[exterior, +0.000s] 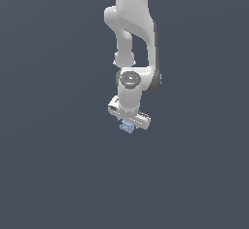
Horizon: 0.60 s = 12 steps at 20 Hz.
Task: Pick up the object and move it to a goal position.
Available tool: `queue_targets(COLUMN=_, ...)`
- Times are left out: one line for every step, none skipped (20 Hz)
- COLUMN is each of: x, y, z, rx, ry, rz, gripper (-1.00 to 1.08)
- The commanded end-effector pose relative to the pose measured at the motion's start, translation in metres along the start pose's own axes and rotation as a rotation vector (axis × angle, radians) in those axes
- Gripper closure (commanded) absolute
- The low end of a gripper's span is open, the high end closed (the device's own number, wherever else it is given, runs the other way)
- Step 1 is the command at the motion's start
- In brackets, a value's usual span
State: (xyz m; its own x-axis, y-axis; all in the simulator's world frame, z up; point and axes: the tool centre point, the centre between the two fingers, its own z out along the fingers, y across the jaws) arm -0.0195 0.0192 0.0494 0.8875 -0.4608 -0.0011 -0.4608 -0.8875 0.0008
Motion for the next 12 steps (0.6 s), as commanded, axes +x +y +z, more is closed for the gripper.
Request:
queue_targets(x=0.0004, y=-0.0005, z=0.0067, rx=0.001, ry=0.001, rz=0.0, gripper=-0.92)
queue_targets(x=0.0007, y=-0.0007, z=0.008, rx=0.001, ry=0.001, rz=0.0, gripper=-0.92)
queue_targets(x=0.0009, y=-0.0008, z=0.0086, rx=0.001, ry=0.001, rz=0.0, gripper=-0.92)
queue_targets(x=0.0009, y=-0.0009, z=0.0089, rx=0.001, ry=0.001, rz=0.0, gripper=-0.92)
queue_targets(x=0.0009, y=-0.0009, z=0.0089, rx=0.001, ry=0.001, rz=0.0, gripper=1.08)
queue_targets(x=0.0009, y=-0.0009, z=0.0089, rx=0.001, ry=0.001, rz=0.0, gripper=1.08)
queue_targets(x=0.0009, y=-0.0009, z=0.0089, rx=0.001, ry=0.001, rz=0.0, gripper=1.08)
queue_targets(x=0.0009, y=-0.0009, z=0.0089, rx=0.001, ry=0.001, rz=0.0, gripper=1.08)
queue_targets(x=0.0009, y=-0.0009, z=0.0089, rx=0.001, ry=0.001, rz=0.0, gripper=1.08)
queue_targets(x=0.0009, y=-0.0009, z=0.0089, rx=0.001, ry=0.001, rz=0.0, gripper=1.08)
queue_targets(x=0.0009, y=-0.0009, z=0.0089, rx=0.001, ry=0.001, rz=0.0, gripper=1.08)
queue_targets(x=0.0009, y=-0.0009, z=0.0089, rx=0.001, ry=0.001, rz=0.0, gripper=1.08)
